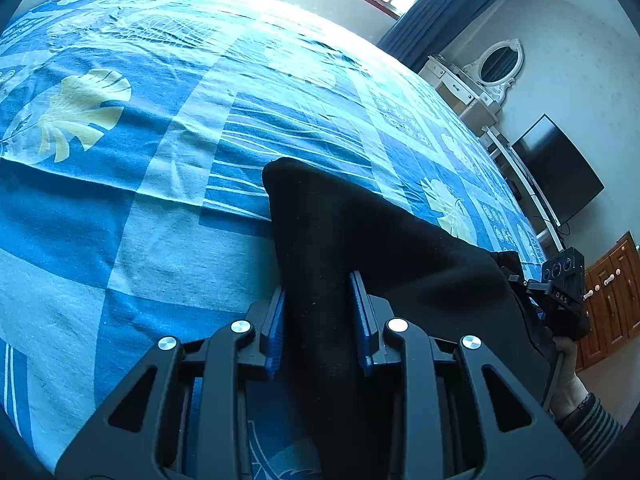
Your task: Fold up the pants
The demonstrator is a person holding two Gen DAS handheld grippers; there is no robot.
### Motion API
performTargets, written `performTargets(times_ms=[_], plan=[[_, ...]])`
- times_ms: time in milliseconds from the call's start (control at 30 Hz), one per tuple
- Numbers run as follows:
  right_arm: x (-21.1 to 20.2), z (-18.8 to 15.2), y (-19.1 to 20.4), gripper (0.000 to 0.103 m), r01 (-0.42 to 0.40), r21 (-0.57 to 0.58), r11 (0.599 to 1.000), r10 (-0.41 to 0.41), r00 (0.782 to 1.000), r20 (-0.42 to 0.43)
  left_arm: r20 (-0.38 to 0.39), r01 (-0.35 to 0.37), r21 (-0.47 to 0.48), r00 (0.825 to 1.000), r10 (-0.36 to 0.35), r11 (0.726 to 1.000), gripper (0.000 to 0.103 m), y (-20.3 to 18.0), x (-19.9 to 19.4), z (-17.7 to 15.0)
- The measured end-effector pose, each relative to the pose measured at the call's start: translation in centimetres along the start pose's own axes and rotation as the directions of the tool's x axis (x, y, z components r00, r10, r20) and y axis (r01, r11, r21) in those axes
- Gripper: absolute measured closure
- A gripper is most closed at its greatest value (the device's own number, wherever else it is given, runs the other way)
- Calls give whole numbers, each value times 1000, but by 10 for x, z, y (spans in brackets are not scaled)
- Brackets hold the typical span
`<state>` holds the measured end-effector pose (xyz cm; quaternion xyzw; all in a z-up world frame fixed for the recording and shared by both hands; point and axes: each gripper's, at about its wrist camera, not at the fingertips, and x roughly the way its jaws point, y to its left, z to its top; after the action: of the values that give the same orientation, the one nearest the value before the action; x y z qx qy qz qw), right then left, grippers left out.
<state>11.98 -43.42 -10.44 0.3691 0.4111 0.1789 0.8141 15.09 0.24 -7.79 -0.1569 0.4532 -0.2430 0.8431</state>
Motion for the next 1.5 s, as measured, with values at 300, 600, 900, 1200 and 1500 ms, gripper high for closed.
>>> performTargets(times_ms=[300,600,900,1200,1500], plan=[[0,0,-3,65,-6,-2,1000,6,1000,7,2,-6,7,1000,6,1000,74,0,0,-1],[-1,0,-3,65,-11,-3,1000,11,1000,15,3,-6,9,1000,6,1000,74,0,0,-1],[-2,1,-3,65,-21,-3,1000,21,999,24,5,-14,14,1000,14,1000,71,-1,0,0],[-22,-4,4,42,-22,47,999,21,999,25,4,100,-84,995,-100,991,47,18,-12,-3],[-77,-60,-2,31,-8,73,997,7,1000,4,-25,120,-144,992,-125,982,24,11,-40,-43]])
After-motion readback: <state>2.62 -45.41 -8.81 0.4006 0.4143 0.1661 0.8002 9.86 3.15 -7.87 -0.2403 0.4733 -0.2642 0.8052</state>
